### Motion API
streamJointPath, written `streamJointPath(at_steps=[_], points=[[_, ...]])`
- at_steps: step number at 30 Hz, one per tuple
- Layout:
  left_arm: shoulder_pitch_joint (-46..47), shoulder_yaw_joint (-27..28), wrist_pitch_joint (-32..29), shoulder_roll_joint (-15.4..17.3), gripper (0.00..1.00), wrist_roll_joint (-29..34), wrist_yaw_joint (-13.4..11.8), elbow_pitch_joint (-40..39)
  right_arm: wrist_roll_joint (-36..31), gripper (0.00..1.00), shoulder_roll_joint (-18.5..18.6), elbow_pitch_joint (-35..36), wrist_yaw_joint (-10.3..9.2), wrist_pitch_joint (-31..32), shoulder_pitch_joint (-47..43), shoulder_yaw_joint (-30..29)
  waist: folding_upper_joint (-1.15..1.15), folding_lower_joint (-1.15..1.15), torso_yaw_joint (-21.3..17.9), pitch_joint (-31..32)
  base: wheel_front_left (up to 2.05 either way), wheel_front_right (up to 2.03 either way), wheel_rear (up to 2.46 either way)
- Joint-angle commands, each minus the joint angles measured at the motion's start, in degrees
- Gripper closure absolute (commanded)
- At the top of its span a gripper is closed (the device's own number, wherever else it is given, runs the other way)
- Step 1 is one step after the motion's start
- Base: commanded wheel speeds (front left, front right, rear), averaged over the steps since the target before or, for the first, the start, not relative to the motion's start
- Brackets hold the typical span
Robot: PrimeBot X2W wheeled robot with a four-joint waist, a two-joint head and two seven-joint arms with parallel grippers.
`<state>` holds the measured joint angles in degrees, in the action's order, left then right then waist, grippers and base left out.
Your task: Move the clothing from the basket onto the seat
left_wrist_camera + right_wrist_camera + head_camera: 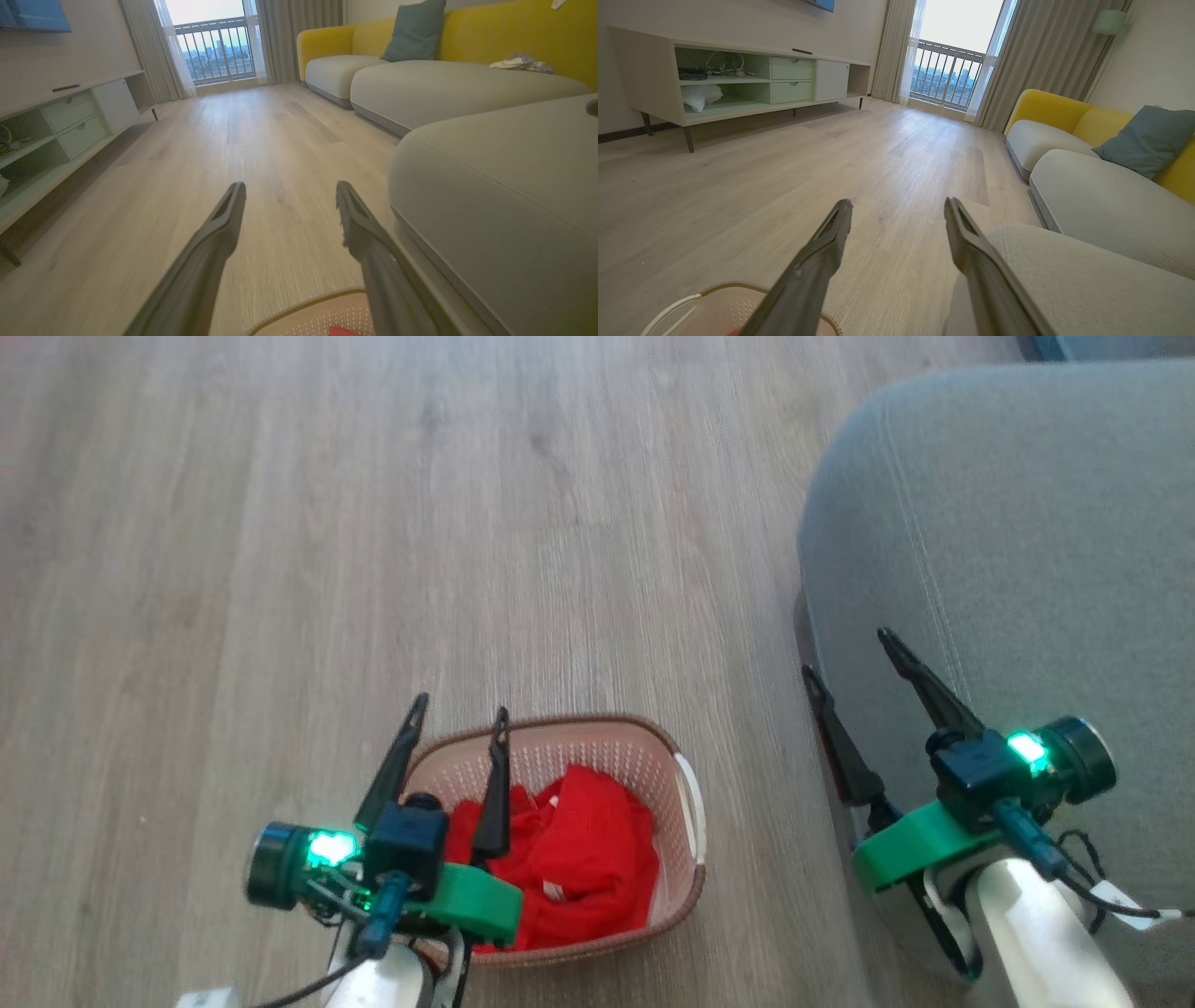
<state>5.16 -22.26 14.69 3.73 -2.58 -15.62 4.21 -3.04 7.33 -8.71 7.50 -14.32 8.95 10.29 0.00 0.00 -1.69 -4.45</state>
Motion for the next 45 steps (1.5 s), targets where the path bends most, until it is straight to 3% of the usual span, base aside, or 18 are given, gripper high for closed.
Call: streamJointPath(at_steps=[1,12,15,27,31,39,45], points=[[2.9,1.3,0.3,-0.5,0.00,0.6,0.7,0.0,-0.2,0.00,0.5,2.5,-0.01,-0.7,3.0,0.9,0.00,0.00,-1.4,-2.8,0.00,0.00,0.00],[14.7,-3.6,0.3,-0.6,0.00,3.9,3.8,17.8,-0.4,0.00,1.5,6.3,-0.01,-0.7,8.5,-1.9,0.00,0.00,-6.4,-20.7,0.00,0.00,0.00],[18.6,-4.2,0.3,-0.6,0.00,2.9,5.6,24.3,-0.5,0.00,1.4,7.3,-0.01,-0.7,9.9,-2.4,0.00,0.00,-7.9,-25.1,0.00,0.00,0.00],[34.8,-7.8,0.3,0.2,0.00,4.6,10.8,48.8,-1.0,0.00,0.6,11.5,-0.01,-0.7,15.1,0.2,0.00,0.00,-14.0,-40.2,0.00,0.00,0.00],[37.9,-7.6,0.3,0.5,0.00,4.1,11.3,53.7,-1.0,0.00,-0.1,12.6,-0.01,-0.7,16.1,0.3,0.00,0.00,-15.2,-43.0,0.00,0.00,0.00],[44.3,-7.7,0.3,1.7,0.00,4.2,9.6,64.6,-1.1,0.00,-1.6,14.1,-0.01,-0.7,17.4,1.2,0.00,0.00,-18.0,-47.9,0.00,0.00,0.00],[46.3,-6.3,-4.9,1.2,0.00,1.7,10.3,68.8,-1.4,0.00,-2.3,15.0,-0.01,-0.7,16.9,1.3,0.00,0.00,-18.5,-48.8,0.00,0.00,0.00]])
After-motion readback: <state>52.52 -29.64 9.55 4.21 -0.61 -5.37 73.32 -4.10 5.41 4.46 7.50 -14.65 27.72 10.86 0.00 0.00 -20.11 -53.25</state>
